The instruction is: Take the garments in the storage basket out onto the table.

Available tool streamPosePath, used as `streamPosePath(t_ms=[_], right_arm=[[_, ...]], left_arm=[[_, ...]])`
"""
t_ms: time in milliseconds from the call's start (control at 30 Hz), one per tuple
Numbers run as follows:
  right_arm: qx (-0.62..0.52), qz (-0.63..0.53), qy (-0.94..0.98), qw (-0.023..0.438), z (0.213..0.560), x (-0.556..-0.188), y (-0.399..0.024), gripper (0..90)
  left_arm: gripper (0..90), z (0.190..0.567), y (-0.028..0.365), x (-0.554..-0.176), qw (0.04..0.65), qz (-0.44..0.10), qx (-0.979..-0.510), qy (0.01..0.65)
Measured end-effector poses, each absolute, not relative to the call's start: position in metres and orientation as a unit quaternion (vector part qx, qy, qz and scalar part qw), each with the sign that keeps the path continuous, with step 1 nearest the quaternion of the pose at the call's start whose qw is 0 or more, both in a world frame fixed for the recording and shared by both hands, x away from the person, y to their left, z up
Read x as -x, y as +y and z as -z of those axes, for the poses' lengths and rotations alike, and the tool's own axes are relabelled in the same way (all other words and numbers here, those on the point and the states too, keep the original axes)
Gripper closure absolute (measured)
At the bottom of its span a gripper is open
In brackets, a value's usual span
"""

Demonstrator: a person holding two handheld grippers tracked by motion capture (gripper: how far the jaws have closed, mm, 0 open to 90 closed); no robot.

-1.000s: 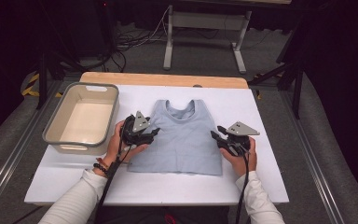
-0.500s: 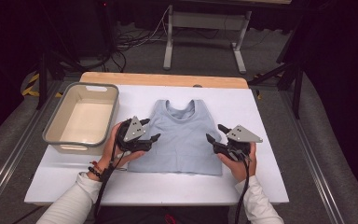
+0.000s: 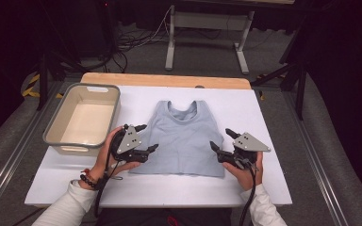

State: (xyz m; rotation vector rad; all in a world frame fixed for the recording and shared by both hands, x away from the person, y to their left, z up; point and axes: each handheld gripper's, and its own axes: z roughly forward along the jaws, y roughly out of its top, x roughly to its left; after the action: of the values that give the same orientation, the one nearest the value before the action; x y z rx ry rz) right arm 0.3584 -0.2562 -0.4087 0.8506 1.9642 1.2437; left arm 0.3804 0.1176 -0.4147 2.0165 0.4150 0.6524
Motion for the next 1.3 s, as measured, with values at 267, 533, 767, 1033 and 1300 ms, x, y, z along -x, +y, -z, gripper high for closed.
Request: streamPosePath(t_ms=[267,533,767,1033,1300], right_arm=[[-0.318,-0.474,0.751,0.333,0.412,-0.350,-0.257,19.6],[-0.296,-0.488,0.750,0.335,0.414,-0.340,-0.256,18.0],[-0.288,-0.499,0.752,0.320,0.421,-0.330,-0.257,14.5],[-0.285,-0.490,0.757,0.324,0.431,-0.322,-0.260,10.9],[-0.283,-0.477,0.761,0.338,0.437,-0.316,-0.259,11.3]], left_arm=[[18.9,0.420,0.127,-0.366,0.481,-0.261,-0.823,0.152],[15.5,0.432,0.141,-0.353,0.487,-0.256,-0.821,0.150],[12.5,0.444,0.160,-0.339,0.492,-0.243,-0.820,0.162],[10.1,0.451,0.177,-0.329,0.487,-0.234,-0.822,0.179],[9.4,0.455,0.194,-0.324,0.479,-0.235,-0.821,0.202]])
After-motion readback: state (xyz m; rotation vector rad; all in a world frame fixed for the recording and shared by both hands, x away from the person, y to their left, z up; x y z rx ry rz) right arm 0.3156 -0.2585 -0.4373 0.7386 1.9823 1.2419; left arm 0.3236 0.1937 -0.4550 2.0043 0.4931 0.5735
